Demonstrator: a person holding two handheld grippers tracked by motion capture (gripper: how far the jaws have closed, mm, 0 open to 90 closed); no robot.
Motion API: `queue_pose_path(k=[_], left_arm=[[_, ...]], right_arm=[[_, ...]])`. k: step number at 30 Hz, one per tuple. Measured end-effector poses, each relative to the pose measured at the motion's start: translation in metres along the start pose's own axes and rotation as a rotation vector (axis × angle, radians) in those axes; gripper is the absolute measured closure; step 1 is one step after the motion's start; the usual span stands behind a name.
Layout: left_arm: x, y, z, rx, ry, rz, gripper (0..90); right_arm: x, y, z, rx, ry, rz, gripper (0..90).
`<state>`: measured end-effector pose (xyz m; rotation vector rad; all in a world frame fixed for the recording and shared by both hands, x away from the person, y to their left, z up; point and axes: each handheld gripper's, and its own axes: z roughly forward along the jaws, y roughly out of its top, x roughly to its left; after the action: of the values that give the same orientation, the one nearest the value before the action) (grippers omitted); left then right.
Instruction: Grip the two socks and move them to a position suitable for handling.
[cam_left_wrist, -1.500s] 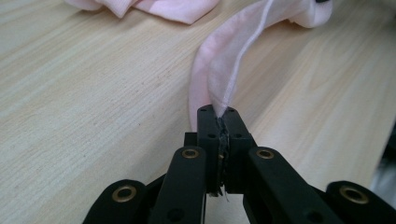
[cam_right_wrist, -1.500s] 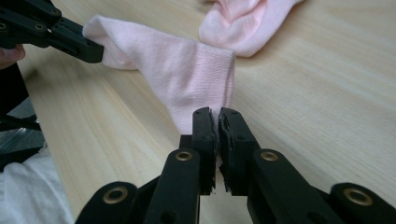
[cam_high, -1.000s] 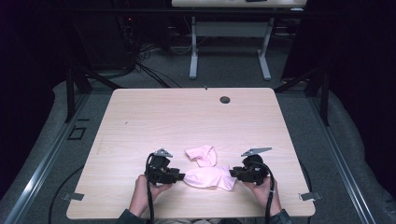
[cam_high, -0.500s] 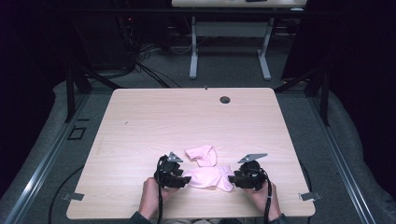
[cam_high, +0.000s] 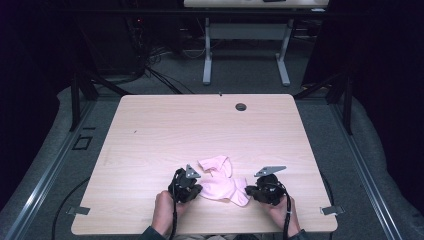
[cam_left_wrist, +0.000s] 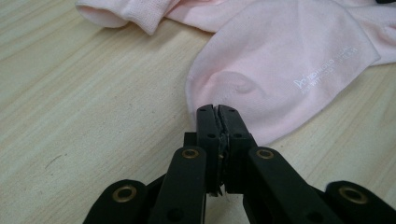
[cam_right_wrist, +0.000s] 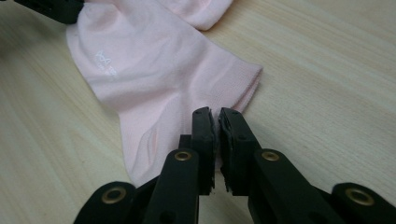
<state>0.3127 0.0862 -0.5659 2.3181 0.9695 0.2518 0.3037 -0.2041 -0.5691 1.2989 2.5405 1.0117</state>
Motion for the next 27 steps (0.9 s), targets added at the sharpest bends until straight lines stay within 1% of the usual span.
queue_pose_path(k=[1, 2, 3, 4, 5, 6, 7, 8, 9, 10, 11, 12, 13, 15, 16, 17, 18, 19, 20, 21, 22, 23, 24, 25, 26, 27], left_arm=[[0.000, -0.001, -0.001, -0.003, -0.005, -0.002, 89.0], [0.000, -0.002, -0.002, -0.001, -0.015, -0.004, 89.1], [0.000, -0.002, -0.002, -0.001, -0.015, -0.004, 89.2], [-0.001, -0.005, -0.005, 0.002, -0.018, 0.000, 89.2], [-0.001, -0.005, -0.005, 0.002, -0.018, 0.000, 89.2], [-0.002, -0.007, -0.007, 0.000, -0.025, -0.003, 89.2], [-0.002, -0.009, -0.010, -0.004, -0.034, -0.004, 89.2], [-0.004, -0.015, -0.015, -0.004, -0.039, -0.006, 89.1], [-0.004, -0.015, -0.015, -0.004, -0.039, -0.006, 89.1], [-0.006, -0.021, -0.021, -0.009, -0.049, -0.015, 89.1], [-0.006, -0.021, -0.021, -0.009, -0.049, -0.015, 89.0], [-0.007, -0.024, -0.023, -0.012, -0.054, -0.020, 89.0], [-0.007, -0.031, -0.028, -0.022, -0.074, -0.033, 88.6], [-0.007, -0.033, -0.030, -0.028, -0.070, -0.035, 87.9], [-0.006, -0.035, -0.032, -0.046, -0.065, -0.051, 84.0], [-0.006, -0.035, -0.032, -0.046, -0.065, -0.051, 76.5], [-0.004, -0.035, -0.035, -0.048, -0.060, -0.056, 69.2], [-0.003, -0.035, -0.036, -0.062, -0.055, -0.065, 69.2], [0.000, -0.035, -0.040, -0.077, -0.042, -0.069, 54.3], [0.000, -0.035, -0.040, -0.077, -0.042, -0.069, 46.7], [0.001, -0.035, -0.041, -0.080, -0.019, -0.073, 46.7], [0.003, -0.036, -0.042, -0.083, -0.017, -0.073, 35.7], [0.005, -0.036, -0.043, -0.087, -0.017, -0.081, 35.7], [0.009, -0.037, -0.043, -0.093, 0.000, -0.090, 28.1], [0.009, -0.037, -0.043, -0.093, 0.000, -0.090, 24.6], [0.011, -0.038, -0.044, -0.102, 0.008, -0.102, 24.6]], right_arm=[[0.001, 0.000, -0.001, 0.000, 0.012, 0.000, 84.7], [0.001, 0.000, -0.002, -0.005, 0.020, -0.010, 84.7], [0.001, 0.000, -0.002, -0.005, 0.020, -0.010, 84.7], [0.003, -0.001, -0.004, -0.001, 0.033, -0.012, 84.7], [0.003, -0.001, -0.004, -0.001, 0.033, -0.012, 84.7], [0.004, -0.001, -0.005, 0.001, 0.035, -0.023, 84.7], [0.006, -0.001, -0.006, -0.008, 0.036, -0.022, 84.7], [0.009, -0.002, -0.010, -0.001, 0.043, -0.030, 84.6], [0.009, -0.002, -0.010, -0.001, 0.043, -0.030, 84.6], [0.013, -0.004, -0.013, 0.007, 0.062, -0.041, 84.5], [0.013, -0.004, -0.013, 0.007, 0.062, -0.041, 84.5], [0.016, -0.005, -0.014, 0.006, 0.065, -0.049, 84.5], [0.020, -0.007, -0.015, 0.014, 0.074, -0.060, 84.2], [0.023, -0.008, -0.015, 0.019, 0.078, -0.068, 83.7], [0.024, -0.008, -0.015, 0.024, 0.076, -0.080, 81.1], [0.024, -0.008, -0.015, 0.024, 0.076, -0.080, 81.1], [0.023, -0.005, -0.017, 0.008, 0.080, -0.077, 73.7], [0.023, -0.005, -0.017, 0.008, 0.080, -0.077, 73.7], [0.021, -0.001, -0.021, -0.018, 0.079, -0.083, 66.0], [0.021, -0.001, -0.021, -0.018, 0.079, -0.083, 66.0], [0.020, 0.002, -0.022, -0.032, 0.075, -0.089, 61.1], [0.018, 0.009, -0.024, -0.055, 0.067, -0.106, 54.0], [0.018, 0.009, -0.024, -0.055, 0.067, -0.106, 54.0], [0.018, 0.019, -0.024, -0.072, 0.044, -0.138, 46.2], [0.018, 0.024, -0.023, -0.074, 0.032, -0.156, 44.8], [0.018, 0.024, -0.023, -0.074, 0.032, -0.156, 44.8]])
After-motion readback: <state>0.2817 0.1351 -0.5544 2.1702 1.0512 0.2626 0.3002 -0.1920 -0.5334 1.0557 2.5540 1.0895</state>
